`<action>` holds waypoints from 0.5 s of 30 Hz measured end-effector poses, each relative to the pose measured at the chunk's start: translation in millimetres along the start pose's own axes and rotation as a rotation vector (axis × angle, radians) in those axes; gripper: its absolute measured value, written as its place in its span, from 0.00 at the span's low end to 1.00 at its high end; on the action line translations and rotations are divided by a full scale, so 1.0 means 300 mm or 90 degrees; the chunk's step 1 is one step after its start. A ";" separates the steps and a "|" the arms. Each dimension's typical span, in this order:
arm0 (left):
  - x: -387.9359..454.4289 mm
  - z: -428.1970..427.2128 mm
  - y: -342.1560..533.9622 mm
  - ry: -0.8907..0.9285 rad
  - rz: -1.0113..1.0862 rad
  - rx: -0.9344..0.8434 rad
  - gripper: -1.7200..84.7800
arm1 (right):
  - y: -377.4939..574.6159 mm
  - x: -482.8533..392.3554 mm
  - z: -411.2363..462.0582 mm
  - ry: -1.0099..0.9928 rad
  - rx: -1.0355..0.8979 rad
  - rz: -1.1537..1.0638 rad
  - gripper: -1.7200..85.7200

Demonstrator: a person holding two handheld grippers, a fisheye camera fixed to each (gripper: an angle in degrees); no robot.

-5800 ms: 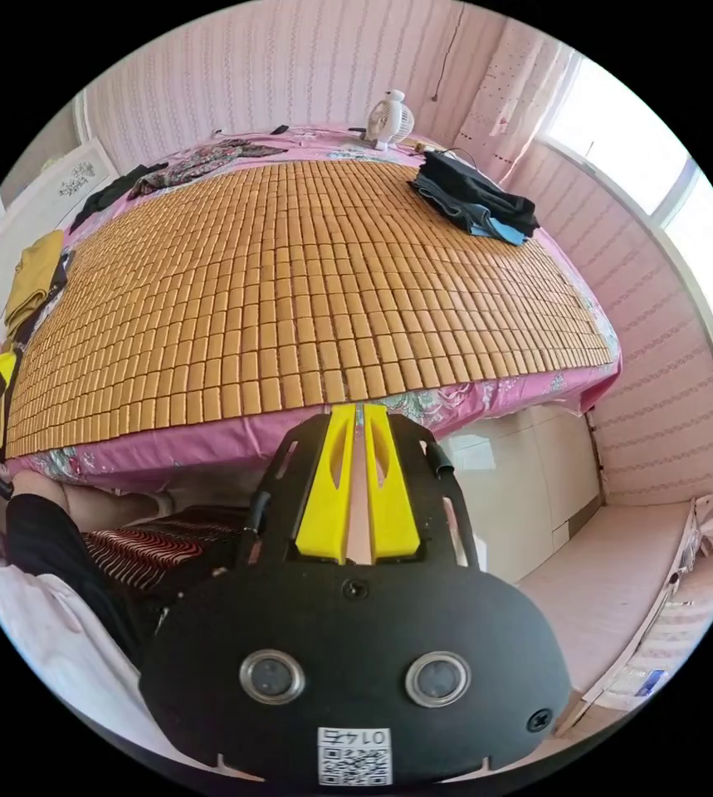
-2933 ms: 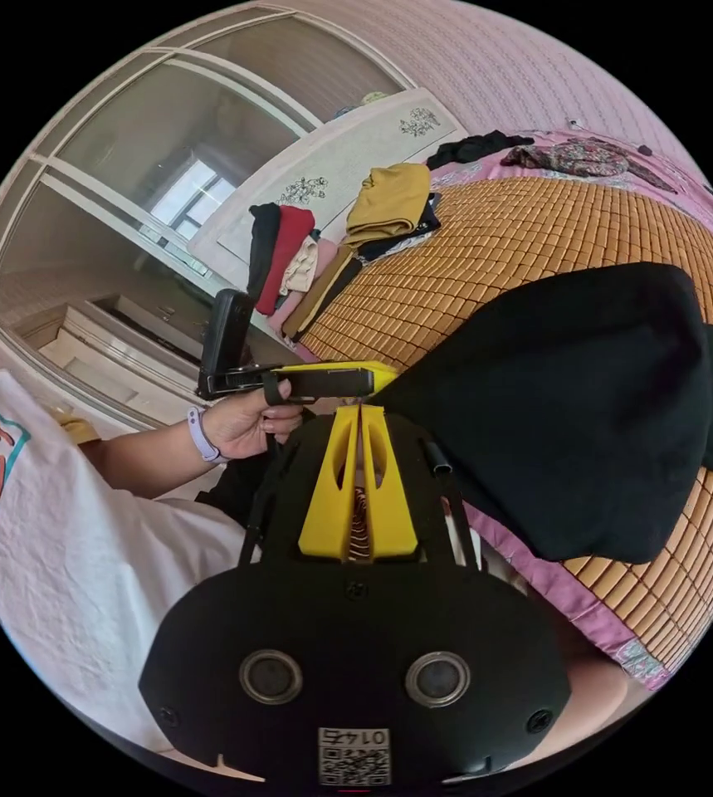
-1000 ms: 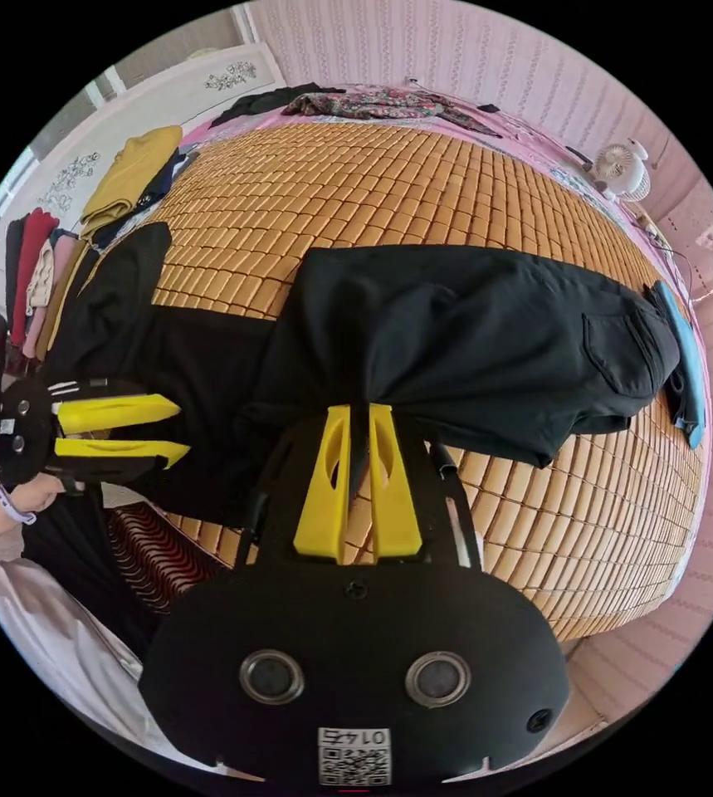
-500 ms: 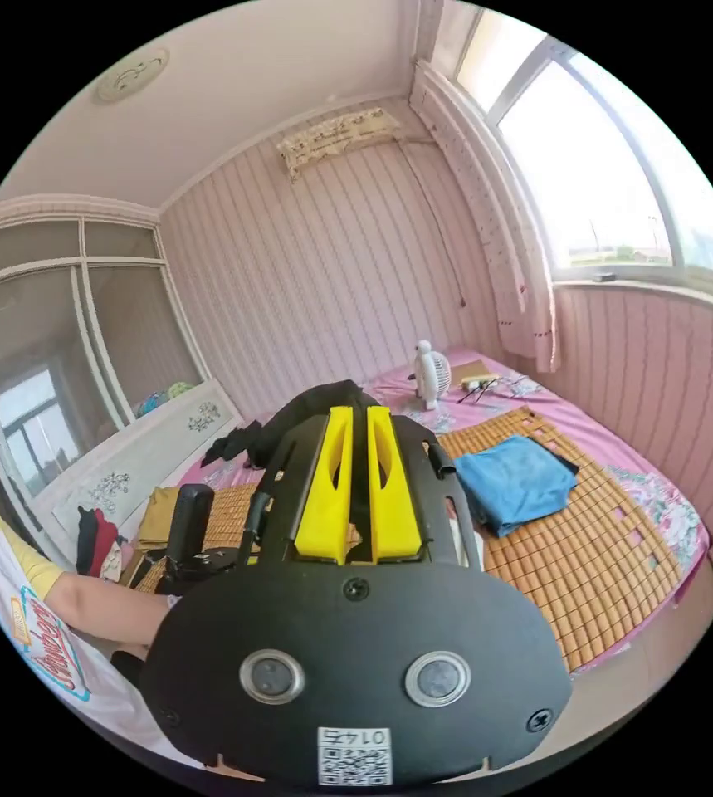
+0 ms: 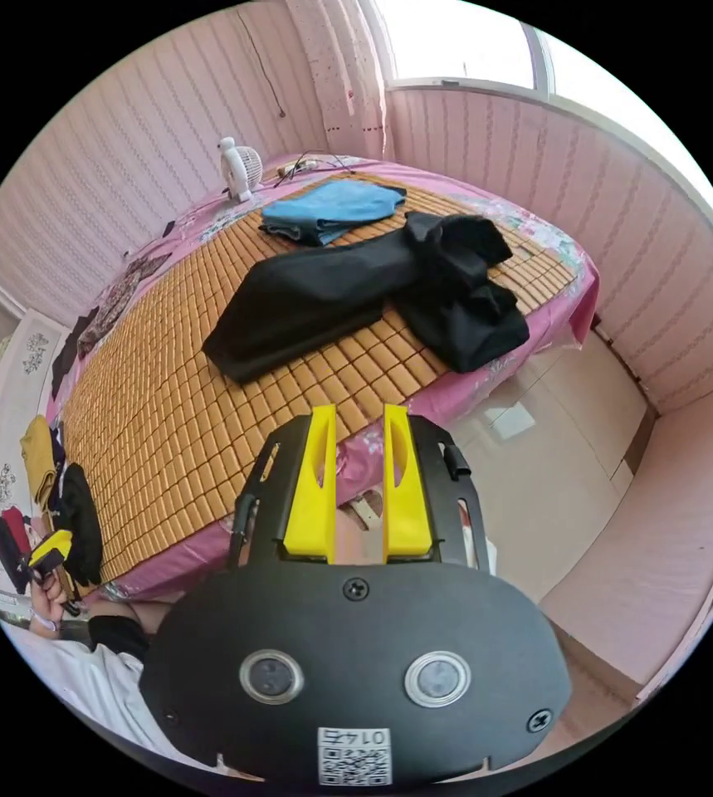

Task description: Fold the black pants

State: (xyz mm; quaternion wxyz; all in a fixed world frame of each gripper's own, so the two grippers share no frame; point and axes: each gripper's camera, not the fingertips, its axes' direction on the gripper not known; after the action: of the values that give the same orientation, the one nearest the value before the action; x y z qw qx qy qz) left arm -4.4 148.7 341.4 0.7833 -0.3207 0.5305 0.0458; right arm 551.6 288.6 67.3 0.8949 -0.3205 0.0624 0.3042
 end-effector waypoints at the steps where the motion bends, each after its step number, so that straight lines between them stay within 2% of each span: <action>1: -0.027 -0.031 0.053 -0.008 -0.035 0.006 0.09 | 0.055 -0.026 0.021 -0.022 -0.027 -0.005 0.12; 4: -0.129 -0.195 0.272 -0.061 -0.195 0.088 0.10 | 0.109 -0.145 0.024 -0.067 -0.055 -0.069 0.12; 6: -0.176 -0.314 0.400 -0.140 -0.291 0.188 0.11 | 0.106 -0.263 0.016 -0.106 -0.059 -0.134 0.12; 9: -0.222 -0.406 0.519 -0.241 -0.389 0.290 0.13 | 0.097 -0.540 0.029 -0.193 -0.094 -0.276 0.12; 11: -0.238 -0.438 0.560 -0.292 -0.415 0.317 0.14 | 0.126 -0.811 0.053 -0.259 -0.141 -0.411 0.13; 13: -0.261 -0.457 0.592 -0.307 -0.437 0.336 0.14 | 0.177 -1.021 0.063 -0.304 -0.178 -0.524 0.13; 15: -0.310 -0.440 0.623 -0.261 -0.457 0.351 0.15 | 0.246 -1.217 0.063 -0.325 -0.199 -0.635 0.13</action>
State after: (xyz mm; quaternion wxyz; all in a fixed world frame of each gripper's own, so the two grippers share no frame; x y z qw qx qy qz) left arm -227.6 248.5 306.0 0.8936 -0.2485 0.2142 -0.3064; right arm 212.3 161.0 154.6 0.8589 -0.3558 -0.3596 -0.0807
